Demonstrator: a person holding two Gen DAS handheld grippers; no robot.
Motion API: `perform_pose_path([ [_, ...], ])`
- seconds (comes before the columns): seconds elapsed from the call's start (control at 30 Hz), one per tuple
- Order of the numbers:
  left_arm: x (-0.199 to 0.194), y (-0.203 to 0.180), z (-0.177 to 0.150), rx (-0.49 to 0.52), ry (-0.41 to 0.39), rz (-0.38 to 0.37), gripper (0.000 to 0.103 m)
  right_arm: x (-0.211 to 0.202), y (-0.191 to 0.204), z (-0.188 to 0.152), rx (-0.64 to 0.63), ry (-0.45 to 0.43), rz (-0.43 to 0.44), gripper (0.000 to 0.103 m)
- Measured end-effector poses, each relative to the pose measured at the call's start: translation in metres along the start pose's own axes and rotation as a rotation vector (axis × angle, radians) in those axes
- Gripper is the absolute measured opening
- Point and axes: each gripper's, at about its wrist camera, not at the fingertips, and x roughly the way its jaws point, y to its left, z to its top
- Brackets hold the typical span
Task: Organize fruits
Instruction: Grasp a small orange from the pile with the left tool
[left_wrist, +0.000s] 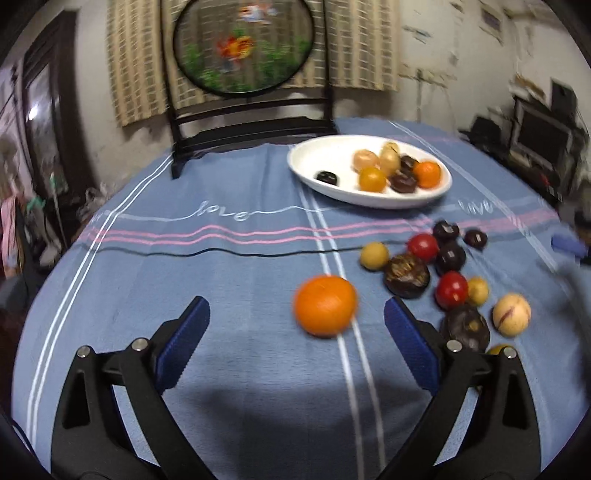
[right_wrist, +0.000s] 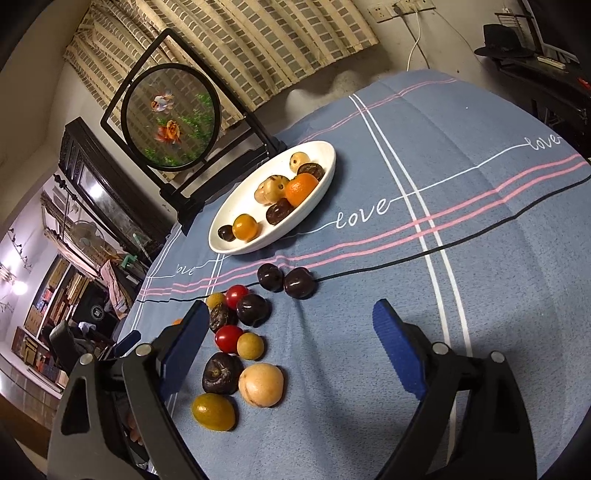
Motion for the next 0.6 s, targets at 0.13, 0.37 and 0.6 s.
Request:
perform_pose_path([
  [0.13, 0.011, -0.001, 0.001, 0.002, 0.038, -0.019, 0.096, 0.0, 0.0, 0.0, -0.001, 0.001, -0.002, 0.09],
  [0.37, 0.024, -0.005, 0.004, 0.019, 0.05, -0.005, 0.082, 0.002, 0.001, -0.002, -0.012, 0.009, -0.009, 0.09],
  [0.6, 0.031, -0.013, 0.006, 0.045, 0.076, -0.061, 0.067, 0.003, 0.005, -0.003, -0.031, 0.016, -0.012, 0.09],
])
